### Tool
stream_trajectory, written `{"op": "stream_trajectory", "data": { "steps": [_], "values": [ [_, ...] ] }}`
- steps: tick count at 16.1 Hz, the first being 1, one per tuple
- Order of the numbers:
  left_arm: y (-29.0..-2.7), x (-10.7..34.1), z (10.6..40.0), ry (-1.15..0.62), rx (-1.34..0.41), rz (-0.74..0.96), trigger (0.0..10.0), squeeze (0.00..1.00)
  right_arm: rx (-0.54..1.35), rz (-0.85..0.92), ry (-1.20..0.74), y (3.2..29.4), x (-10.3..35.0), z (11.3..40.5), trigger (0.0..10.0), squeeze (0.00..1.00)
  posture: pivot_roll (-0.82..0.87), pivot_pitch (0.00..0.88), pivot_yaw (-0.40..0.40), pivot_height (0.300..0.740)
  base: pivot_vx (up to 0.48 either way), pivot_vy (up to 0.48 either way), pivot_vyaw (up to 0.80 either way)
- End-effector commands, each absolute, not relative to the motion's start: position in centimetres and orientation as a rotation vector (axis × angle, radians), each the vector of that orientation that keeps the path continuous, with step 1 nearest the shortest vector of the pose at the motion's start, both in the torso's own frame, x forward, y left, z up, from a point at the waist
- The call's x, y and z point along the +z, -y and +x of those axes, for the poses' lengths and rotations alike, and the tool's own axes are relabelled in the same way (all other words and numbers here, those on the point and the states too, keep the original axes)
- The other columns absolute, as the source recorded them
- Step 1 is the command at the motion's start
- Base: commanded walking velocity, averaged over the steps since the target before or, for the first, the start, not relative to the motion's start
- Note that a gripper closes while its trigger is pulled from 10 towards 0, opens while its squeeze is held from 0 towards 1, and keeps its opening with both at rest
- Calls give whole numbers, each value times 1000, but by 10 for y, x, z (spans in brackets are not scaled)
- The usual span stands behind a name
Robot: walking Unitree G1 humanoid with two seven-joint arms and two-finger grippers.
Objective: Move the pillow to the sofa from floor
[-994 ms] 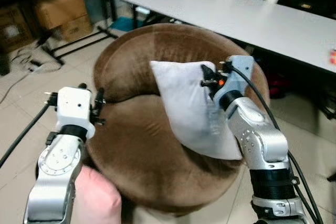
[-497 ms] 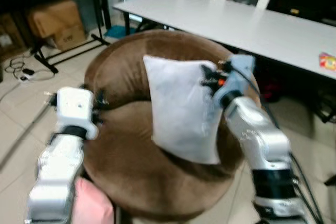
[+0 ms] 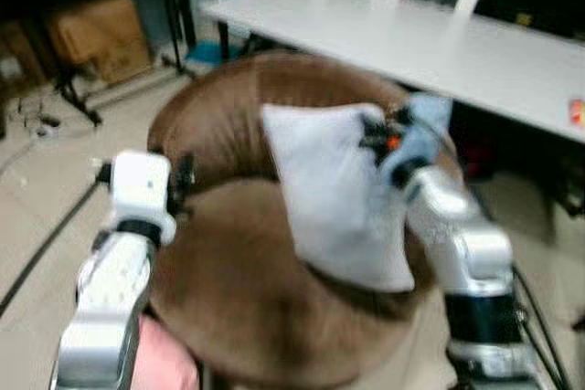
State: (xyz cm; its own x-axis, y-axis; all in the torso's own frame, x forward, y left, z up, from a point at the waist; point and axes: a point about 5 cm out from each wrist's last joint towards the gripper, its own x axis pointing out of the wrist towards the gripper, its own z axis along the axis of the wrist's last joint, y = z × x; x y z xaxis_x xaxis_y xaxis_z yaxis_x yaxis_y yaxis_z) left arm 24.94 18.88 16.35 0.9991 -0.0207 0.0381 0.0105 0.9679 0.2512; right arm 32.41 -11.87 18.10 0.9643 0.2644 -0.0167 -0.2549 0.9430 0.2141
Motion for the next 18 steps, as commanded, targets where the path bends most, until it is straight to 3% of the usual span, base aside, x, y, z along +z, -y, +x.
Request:
{"op": "stream_trajectory", "data": {
  "steps": [1,4,8,11,13,14,17,18],
  "values": [
    [-191,162,248,35,-1,277,10000,0,316,210,19,109,197,325,10000,0,57,0,-54,740,0,0,0],
    [-194,154,242,-25,-35,323,10000,0,357,219,17,98,201,326,10000,0,67,0,-62,740,0,0,0],
    [-201,150,226,-96,-191,372,10000,0,455,329,-112,58,207,337,10000,0,87,0,-67,740,0,0,0],
    [-204,149,216,-136,-262,391,10000,0,468,493,-186,27,215,347,10000,0,102,0,-70,740,0,0,0],
    [-205,149,213,-152,-289,399,10000,0,363,646,-280,14,217,365,10000,0,113,0,-74,740,0,0,0],
    [-205,149,212,-158,-295,398,10000,0,300,689,-310,18,215,374,10000,0,116,0,-77,740,0,0,0],
    [-205,148,210,-171,-312,399,10000,0,42,801,-364,63,190,396,10000,0,121,0,-78,740,0,0,0],
    [-205,147,210,-178,-323,400,10000,0,-79,858,-372,95,175,401,10000,0,121,0,-78,740,0,0,0]
  ]
}}
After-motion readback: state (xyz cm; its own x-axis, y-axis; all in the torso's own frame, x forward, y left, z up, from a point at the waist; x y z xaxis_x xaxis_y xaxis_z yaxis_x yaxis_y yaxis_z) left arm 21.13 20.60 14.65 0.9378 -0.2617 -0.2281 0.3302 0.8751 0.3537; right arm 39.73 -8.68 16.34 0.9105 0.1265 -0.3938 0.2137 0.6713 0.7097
